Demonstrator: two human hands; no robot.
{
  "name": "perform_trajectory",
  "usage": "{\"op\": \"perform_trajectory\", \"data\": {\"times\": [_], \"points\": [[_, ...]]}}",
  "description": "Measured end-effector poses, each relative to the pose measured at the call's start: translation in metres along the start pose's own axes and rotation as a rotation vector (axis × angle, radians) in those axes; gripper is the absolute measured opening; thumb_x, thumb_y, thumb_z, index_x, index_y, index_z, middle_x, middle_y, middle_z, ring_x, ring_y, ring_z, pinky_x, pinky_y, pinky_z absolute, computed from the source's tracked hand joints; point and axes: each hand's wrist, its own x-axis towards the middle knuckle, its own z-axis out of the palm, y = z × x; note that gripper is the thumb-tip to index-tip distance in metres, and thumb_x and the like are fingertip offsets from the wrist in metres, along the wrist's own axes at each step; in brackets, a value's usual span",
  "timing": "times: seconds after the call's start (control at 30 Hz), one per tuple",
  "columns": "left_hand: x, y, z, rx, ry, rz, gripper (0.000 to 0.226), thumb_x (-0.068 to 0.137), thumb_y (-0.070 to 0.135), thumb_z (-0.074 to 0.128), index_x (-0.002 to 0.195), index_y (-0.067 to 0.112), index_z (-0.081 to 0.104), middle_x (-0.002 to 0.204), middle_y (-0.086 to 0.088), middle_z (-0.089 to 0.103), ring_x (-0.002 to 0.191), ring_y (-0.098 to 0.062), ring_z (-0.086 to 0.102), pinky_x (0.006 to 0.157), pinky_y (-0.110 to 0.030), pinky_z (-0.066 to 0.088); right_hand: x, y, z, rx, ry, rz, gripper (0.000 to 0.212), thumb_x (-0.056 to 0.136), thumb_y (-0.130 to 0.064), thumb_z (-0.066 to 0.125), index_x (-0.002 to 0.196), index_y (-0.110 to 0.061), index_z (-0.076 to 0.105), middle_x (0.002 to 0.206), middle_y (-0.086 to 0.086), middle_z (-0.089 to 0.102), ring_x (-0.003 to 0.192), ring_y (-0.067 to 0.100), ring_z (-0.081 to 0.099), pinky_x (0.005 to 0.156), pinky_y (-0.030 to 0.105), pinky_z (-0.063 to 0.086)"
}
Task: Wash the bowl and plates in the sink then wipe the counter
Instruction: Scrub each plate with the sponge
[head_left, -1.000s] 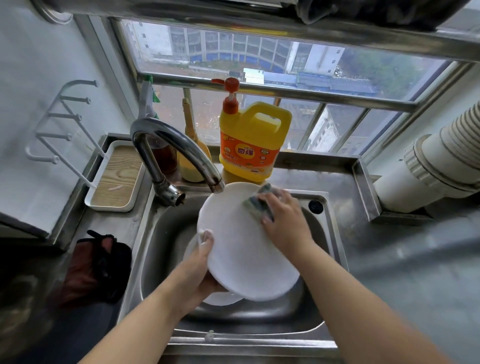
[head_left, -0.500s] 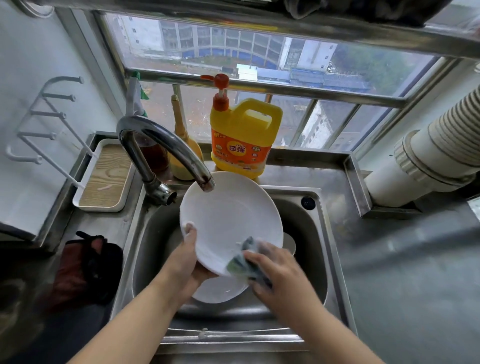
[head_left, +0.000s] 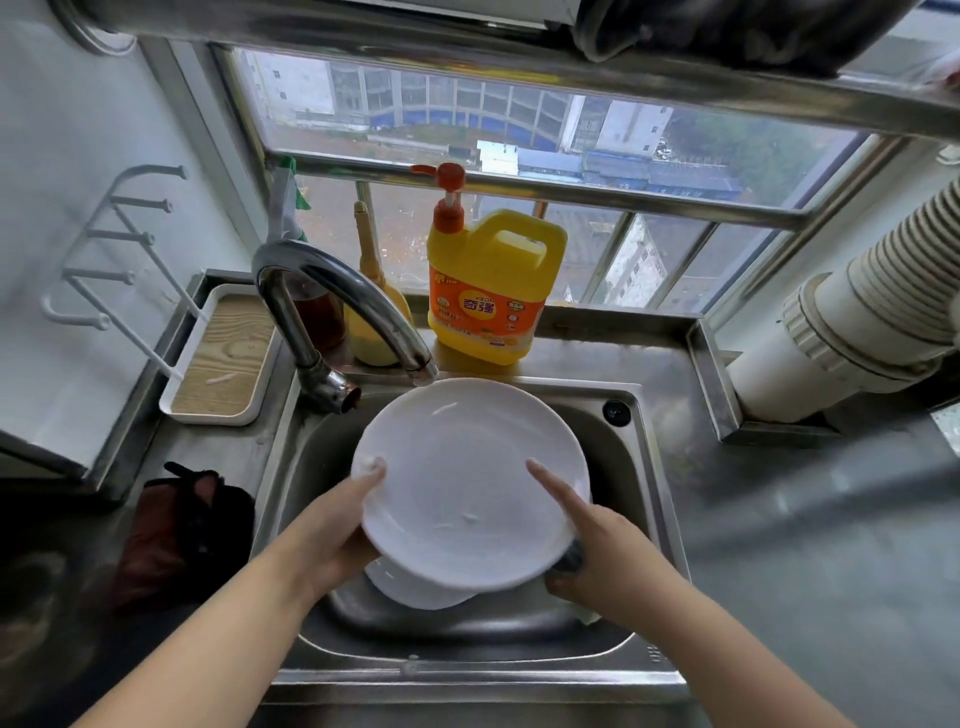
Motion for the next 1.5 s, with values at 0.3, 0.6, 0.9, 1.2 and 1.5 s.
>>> {"op": "perform_trajectory", "data": {"times": [0.3,0.6,0.9,1.2,1.5], "points": [[-0.007,-0.006,-0.004,0.281,0.169,0.339,0.085,0.081,0.016,0.071,0.147,0.034,0.021,0.143,-0.005,0.043,0.122,-0.024,0.051,0.095,-0.041,0.048,0.000,-0.013,0.003,0.142,0.155,0.023,0.099,0.067,-0.025,0.078,0.149,-0.032,0.022,0.132,-0.008,0.052,0.115,0.010,0.050,0.094,0.012,0.038],[-0.006,-0.041,0.009,1.616,-0.107,1.192,0.046,0.069,0.049,0.069,0.113,0.038,0.059,0.130,0.015,0.058,0.136,-0.017,0.040,0.104,-0.073,0.009,0.000,-0.016,-0.001,0.197,0.148,0.098,0.094,0.067,-0.025,0.078,0.148,-0.027,0.030,0.125,-0.002,0.058,0.096,0.004,0.051,0.070,-0.005,0.032],[-0.012,-0.014,0.029,0.923,-0.087,0.881,0.023,0.085,0.037,0.055,0.069,0.021,0.056,0.057,0.007,0.048,0.053,-0.013,0.046,0.053,-0.029,0.037,-0.007,-0.010,-0.023,0.483,0.112,0.010,0.101,0.070,-0.014,0.078,0.140,-0.058,0.021,0.127,-0.014,0.056,0.103,0.003,0.062,0.076,0.007,0.046],[-0.015,-0.020,0.067,0.446,-0.009,0.610,0.023,0.099,0.021,0.048,0.079,0.013,0.057,0.065,0.003,0.056,0.063,-0.012,0.050,0.058,-0.028,0.043,0.014,-0.041,-0.012,0.297,0.557,-0.047,0.069,0.086,-0.035,0.055,0.146,-0.038,0.021,0.151,0.005,0.029,0.135,0.018,0.026,0.109,0.027,0.024],[-0.014,-0.014,0.063,0.350,-0.041,0.570,0.016,0.094,0.020,0.057,0.083,0.011,0.065,0.073,-0.005,0.063,0.069,-0.018,0.057,0.065,-0.032,0.047,0.062,-0.029,-0.012,0.257,0.583,0.151,0.061,0.098,-0.030,0.044,0.151,-0.027,0.013,0.156,0.010,0.020,0.129,0.027,0.026,0.107,0.033,0.020]]}}
